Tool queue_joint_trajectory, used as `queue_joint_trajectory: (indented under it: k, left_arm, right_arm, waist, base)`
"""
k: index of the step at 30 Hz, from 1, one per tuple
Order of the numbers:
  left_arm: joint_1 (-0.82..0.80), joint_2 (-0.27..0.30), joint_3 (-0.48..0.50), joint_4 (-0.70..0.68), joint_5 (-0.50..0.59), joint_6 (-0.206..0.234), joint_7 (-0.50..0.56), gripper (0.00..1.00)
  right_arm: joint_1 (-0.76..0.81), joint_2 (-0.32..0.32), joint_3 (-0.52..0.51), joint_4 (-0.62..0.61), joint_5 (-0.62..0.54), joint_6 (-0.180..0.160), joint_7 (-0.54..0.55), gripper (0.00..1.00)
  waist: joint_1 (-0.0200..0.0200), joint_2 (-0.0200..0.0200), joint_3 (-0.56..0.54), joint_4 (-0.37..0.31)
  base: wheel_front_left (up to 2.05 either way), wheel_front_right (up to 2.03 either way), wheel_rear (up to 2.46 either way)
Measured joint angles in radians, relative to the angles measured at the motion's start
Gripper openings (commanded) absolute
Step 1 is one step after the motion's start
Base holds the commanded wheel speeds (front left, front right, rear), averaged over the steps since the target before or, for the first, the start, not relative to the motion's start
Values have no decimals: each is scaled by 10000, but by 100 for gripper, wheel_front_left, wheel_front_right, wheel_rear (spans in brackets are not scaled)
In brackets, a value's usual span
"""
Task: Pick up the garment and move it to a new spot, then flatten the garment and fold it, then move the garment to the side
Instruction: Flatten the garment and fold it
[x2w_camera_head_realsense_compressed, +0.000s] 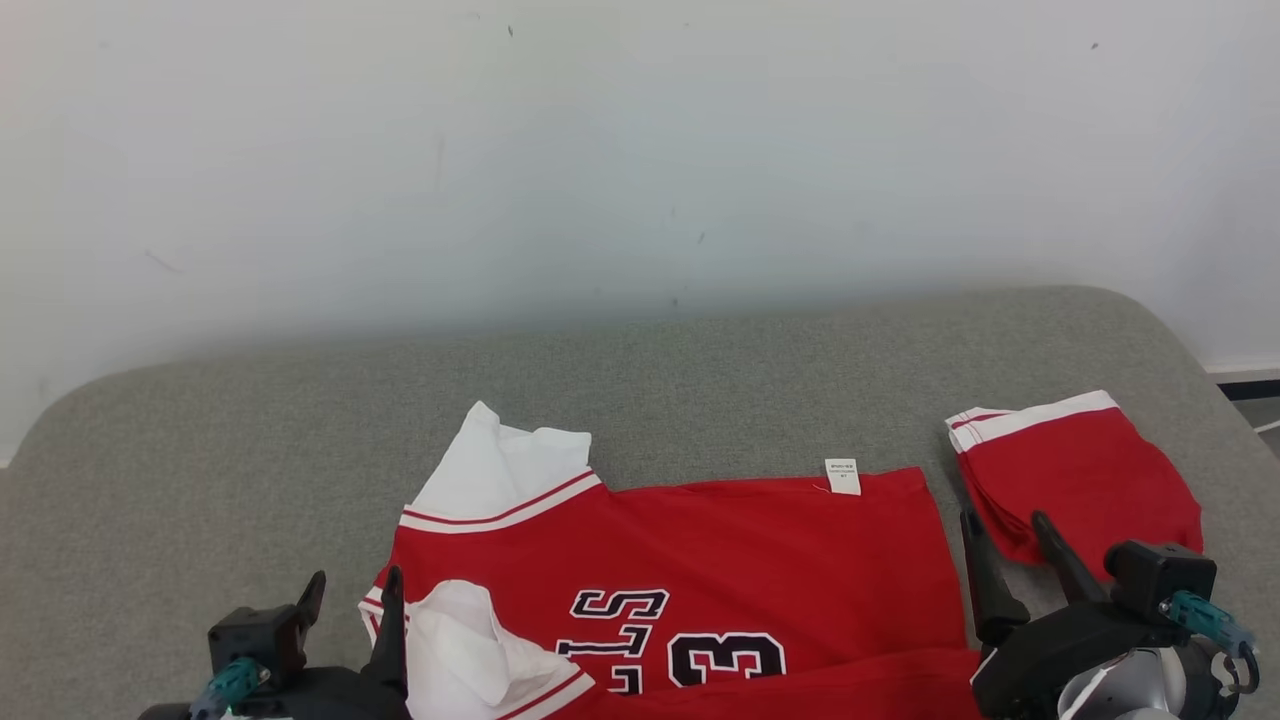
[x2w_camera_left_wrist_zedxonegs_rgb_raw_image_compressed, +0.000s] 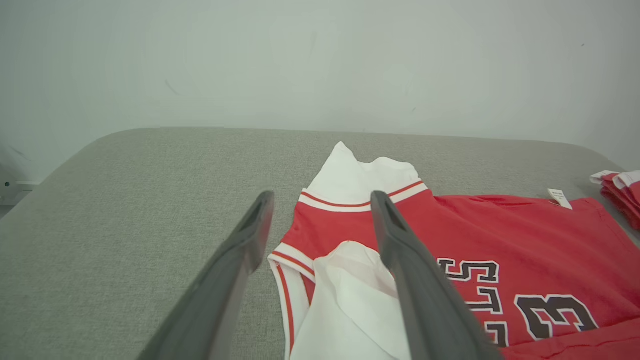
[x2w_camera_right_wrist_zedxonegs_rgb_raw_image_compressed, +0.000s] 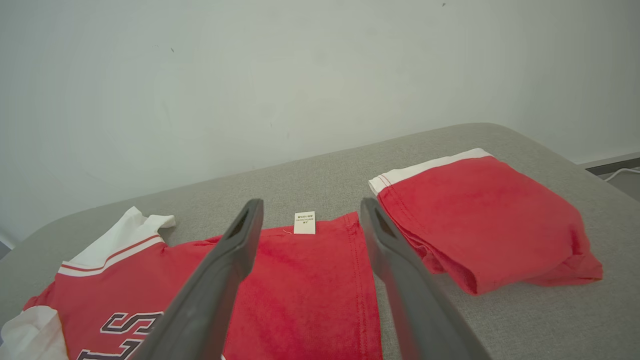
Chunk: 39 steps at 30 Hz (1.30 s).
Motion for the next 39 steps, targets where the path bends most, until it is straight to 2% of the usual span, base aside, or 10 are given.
queue_joint_trajectory:
  k: [8,15,20,29,39]
  left_arm:
    - [-75,58,-121,-42,136,-17,205,100]
    - [-1470,353,-520,439,364,-499,1127,100]
    - [-3336,38,-673,1329,360,-719,2320,100]
    - [-5615,-194,-708,3179,180,-1147,4199,100]
    - [-7343,-278,-694,4880,184,-1329,5141,100]
  right_arm:
    - [-14,-86,69,-144,-2,102,86,100]
    - [-718,-650,805,123,-408,449,1354,100]
    - [-1871,-995,1080,516,-527,548,2660,100]
    - [-3981,-1055,1574,1499,-556,882,4468,100]
    - [-5057,-1022,1797,2339,-604,980,5530,100]
  waist:
    - [0,0,385,83]
    - [0,0,1038,142]
    - [1,1,1660,156]
    - [2,1,2700,2]
    - [1,1,3618,-619]
  base:
    - [0,0,0]
    - [0,0,0]
    - [0,0,0]
    - [0,0,0]
    - [0,0,0]
